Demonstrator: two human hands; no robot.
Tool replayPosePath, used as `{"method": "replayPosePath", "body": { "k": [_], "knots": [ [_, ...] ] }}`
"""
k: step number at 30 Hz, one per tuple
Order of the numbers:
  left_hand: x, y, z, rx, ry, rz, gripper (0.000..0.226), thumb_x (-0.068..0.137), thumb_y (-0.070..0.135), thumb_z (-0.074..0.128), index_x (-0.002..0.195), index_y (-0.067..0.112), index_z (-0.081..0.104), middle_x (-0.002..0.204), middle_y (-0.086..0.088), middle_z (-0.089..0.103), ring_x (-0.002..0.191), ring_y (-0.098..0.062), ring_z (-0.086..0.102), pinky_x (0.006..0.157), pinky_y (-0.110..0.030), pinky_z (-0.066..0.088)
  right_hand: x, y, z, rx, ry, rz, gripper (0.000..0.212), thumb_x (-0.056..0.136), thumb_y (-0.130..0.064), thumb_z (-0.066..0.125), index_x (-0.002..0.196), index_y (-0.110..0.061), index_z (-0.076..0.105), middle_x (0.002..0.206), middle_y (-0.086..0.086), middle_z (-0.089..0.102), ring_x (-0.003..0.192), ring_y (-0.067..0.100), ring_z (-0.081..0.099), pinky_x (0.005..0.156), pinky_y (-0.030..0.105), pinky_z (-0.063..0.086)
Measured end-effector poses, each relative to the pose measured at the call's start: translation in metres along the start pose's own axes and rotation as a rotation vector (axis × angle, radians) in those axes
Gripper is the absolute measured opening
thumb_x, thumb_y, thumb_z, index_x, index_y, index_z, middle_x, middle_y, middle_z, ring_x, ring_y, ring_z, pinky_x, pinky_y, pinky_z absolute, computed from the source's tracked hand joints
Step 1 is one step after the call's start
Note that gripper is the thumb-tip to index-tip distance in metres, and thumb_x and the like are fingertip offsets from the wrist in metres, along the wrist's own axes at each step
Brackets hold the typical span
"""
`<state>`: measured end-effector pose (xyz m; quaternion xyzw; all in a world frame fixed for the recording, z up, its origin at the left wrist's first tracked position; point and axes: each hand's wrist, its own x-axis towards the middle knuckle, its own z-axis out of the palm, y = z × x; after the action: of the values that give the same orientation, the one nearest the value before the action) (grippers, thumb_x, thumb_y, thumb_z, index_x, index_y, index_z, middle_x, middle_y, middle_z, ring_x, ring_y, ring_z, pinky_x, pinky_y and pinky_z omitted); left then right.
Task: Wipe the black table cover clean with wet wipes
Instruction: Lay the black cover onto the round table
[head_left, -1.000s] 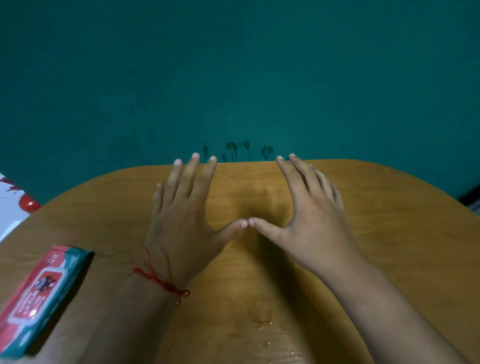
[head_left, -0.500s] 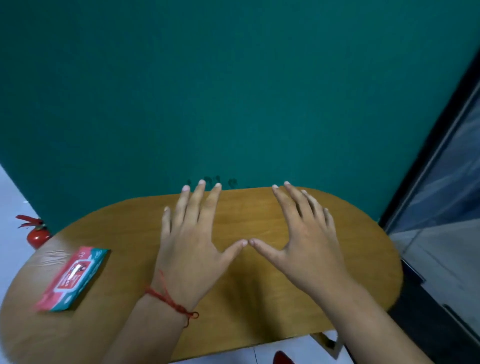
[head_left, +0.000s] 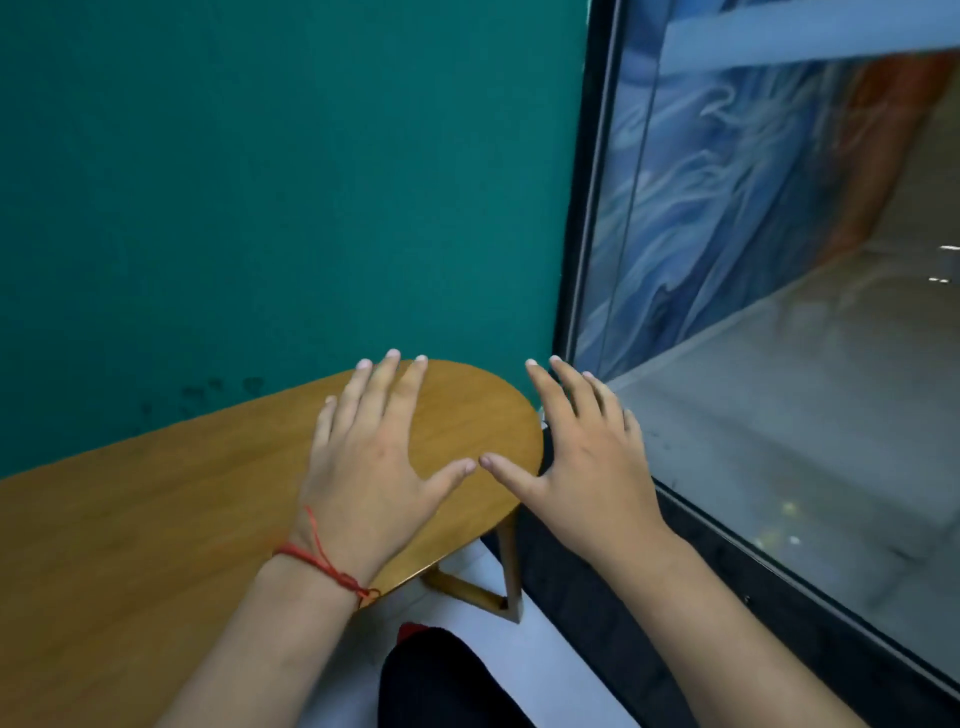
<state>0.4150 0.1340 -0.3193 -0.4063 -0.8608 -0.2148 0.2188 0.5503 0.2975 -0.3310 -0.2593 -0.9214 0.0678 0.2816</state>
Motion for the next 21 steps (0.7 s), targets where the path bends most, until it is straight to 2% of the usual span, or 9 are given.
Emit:
{"method": "replayPosePath", "body": {
  "k": [5, 9, 15, 18, 21],
  "knots": [
    [0.004, 0.074, 0.065, -0.126, -0.134, 0.095, 0.11, 0.079, 0.08, 0.063, 0.166, 0.03, 0.019, 0.173, 0.006, 0.019, 0.161, -0.018, 0.014, 0.126, -0.047, 0.024, -0.034, 0.079, -0.004, -0.051, -0.01, 0.153, 0.09, 0.09, -0.087, 0.042, 0.164, -0.044, 0.017, 0.172, -0.01, 0.022, 0.158, 0.023, 0.021, 0.12, 0.06, 0.035],
    [0.005, 0.126, 0.131, -0.197, -0.262, 0.163, 0.104, 0.083, 0.077, 0.06, 0.166, 0.032, 0.017, 0.173, 0.009, 0.017, 0.161, -0.016, 0.012, 0.127, -0.047, 0.026, -0.052, 0.14, 0.009, -0.072, -0.024, 0.271, 0.086, 0.091, -0.084, 0.044, 0.164, -0.046, 0.018, 0.171, -0.011, 0.024, 0.157, 0.022, 0.025, 0.12, 0.057, 0.035],
    [0.001, 0.177, 0.231, -0.287, -0.474, 0.211, 0.099, 0.089, 0.077, 0.055, 0.166, 0.037, 0.008, 0.174, 0.015, 0.008, 0.161, -0.009, 0.003, 0.13, -0.04, 0.02, -0.077, 0.222, 0.06, -0.006, -0.077, 0.482, 0.084, 0.093, -0.083, 0.042, 0.164, -0.048, 0.016, 0.172, -0.019, 0.017, 0.158, 0.014, 0.018, 0.124, 0.049, 0.032],
    [-0.004, 0.192, 0.301, -0.372, -0.615, 0.14, 0.1, 0.088, 0.075, 0.061, 0.166, 0.037, 0.011, 0.173, 0.017, 0.01, 0.16, -0.008, 0.005, 0.129, -0.039, 0.023, -0.092, 0.267, 0.103, 0.089, -0.133, 0.619, 0.08, 0.094, -0.081, 0.047, 0.163, -0.05, 0.02, 0.171, -0.023, 0.017, 0.156, 0.009, 0.016, 0.123, 0.043, 0.031],
    [-0.019, 0.206, 0.373, -0.447, -0.764, 0.041, 0.1, 0.086, 0.07, 0.068, 0.165, 0.035, 0.017, 0.172, 0.013, 0.019, 0.158, -0.011, 0.015, 0.125, -0.041, 0.032, -0.111, 0.309, 0.152, 0.186, -0.168, 0.784, 0.078, 0.094, -0.077, 0.052, 0.162, -0.051, 0.024, 0.169, -0.024, 0.021, 0.152, 0.006, 0.02, 0.117, 0.041, 0.038]
  ]
}}
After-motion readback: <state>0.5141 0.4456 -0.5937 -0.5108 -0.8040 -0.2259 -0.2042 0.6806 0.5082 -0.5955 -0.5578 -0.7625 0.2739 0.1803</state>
